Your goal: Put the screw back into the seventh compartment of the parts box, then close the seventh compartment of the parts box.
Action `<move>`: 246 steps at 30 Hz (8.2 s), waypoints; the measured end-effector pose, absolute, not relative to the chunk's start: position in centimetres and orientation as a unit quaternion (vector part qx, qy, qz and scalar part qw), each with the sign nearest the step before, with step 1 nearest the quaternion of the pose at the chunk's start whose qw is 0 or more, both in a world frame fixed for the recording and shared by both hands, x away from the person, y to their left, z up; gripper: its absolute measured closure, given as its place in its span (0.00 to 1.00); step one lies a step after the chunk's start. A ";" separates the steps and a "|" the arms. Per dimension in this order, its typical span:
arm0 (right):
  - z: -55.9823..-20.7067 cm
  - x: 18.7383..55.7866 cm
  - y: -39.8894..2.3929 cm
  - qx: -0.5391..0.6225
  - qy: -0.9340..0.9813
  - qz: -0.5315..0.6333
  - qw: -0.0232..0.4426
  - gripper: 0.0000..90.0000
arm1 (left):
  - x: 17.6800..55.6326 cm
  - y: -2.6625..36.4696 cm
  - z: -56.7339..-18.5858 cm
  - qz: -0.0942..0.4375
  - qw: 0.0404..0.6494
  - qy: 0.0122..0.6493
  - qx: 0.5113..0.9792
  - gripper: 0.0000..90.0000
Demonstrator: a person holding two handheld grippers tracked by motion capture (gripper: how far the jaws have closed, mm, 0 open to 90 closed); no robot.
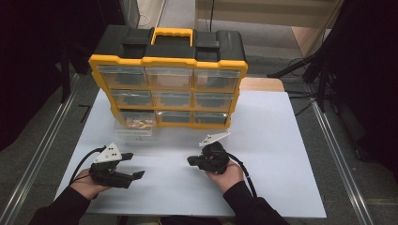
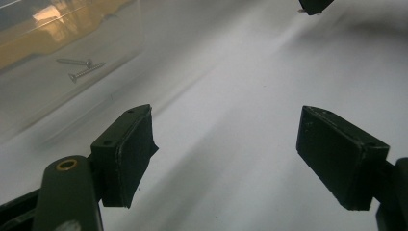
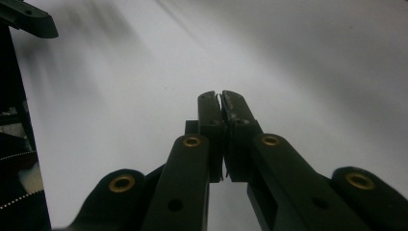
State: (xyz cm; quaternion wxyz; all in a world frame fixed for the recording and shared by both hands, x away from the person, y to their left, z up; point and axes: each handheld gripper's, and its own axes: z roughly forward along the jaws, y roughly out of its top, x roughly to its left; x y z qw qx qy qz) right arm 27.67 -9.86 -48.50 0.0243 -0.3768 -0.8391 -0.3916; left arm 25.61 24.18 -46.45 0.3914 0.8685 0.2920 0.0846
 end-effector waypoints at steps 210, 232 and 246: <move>-40.8 36.4 4.1 -0.338 -0.822 -0.458 -0.021 0.44 | 25.6 24.4 -46.5 0.080 0.399 0.289 0.867 0.23; -40.7 34.8 3.0 -0.340 -0.821 -0.459 -0.018 0.45 | 25.7 24.4 -46.5 0.079 0.396 0.290 0.867 0.23; -40.4 33.0 2.3 -0.339 -0.823 -0.455 -0.034 0.56 | 25.7 24.4 -46.5 0.081 0.396 0.290 0.868 0.23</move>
